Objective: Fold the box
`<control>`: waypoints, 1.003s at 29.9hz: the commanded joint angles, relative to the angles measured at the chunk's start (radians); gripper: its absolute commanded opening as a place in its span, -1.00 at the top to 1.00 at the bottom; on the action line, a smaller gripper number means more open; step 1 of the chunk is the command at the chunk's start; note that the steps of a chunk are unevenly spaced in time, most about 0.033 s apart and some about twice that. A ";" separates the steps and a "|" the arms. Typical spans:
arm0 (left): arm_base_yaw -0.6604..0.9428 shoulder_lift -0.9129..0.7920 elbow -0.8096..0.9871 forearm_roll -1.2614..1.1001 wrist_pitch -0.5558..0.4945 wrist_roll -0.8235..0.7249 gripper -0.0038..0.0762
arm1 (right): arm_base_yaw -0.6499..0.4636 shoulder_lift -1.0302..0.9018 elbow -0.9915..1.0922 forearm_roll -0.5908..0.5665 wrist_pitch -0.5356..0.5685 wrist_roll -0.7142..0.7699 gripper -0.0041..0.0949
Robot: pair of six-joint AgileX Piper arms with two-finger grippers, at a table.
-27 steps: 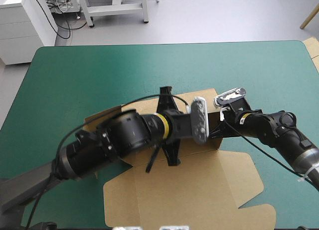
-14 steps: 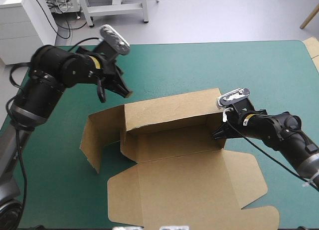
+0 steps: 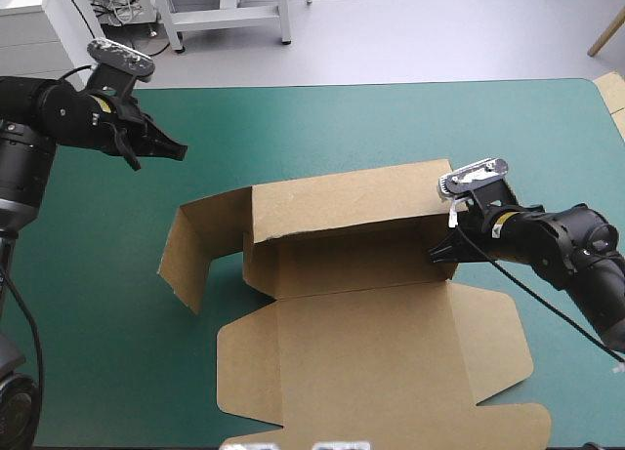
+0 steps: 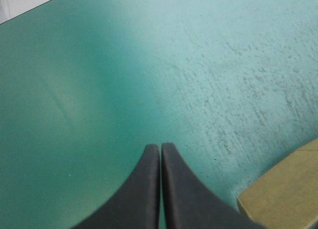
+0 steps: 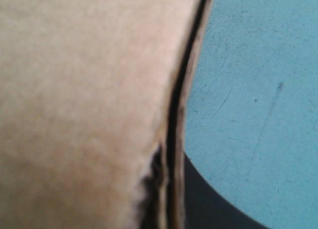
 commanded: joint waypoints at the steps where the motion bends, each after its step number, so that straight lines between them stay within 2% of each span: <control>1: 0.031 -0.062 0.012 -0.017 -0.073 -0.027 0.92 | 0.000 -0.029 -0.040 -0.007 0.044 0.026 0.96; 5: 0.041 -0.100 0.102 -0.019 -0.090 -0.027 0.92 | 0.000 -0.027 -0.040 -0.007 0.089 0.061 0.96; 9: 0.041 -0.159 0.226 -0.019 -0.180 -0.027 0.92 | 0.000 -0.021 -0.040 -0.007 0.123 0.069 0.96; 13: 0.041 -0.201 0.315 -0.019 -0.224 -0.027 0.92 | -0.002 0.019 -0.040 -0.007 0.128 0.073 0.96; 24: 0.041 -0.242 0.389 -0.015 -0.224 -0.027 0.92 | -0.002 0.224 -0.068 -0.022 0.000 0.073 0.96; 30: 0.041 -0.264 0.393 -0.015 -0.221 -0.023 0.92 | -0.002 0.328 -0.171 -0.097 -0.057 0.077 0.96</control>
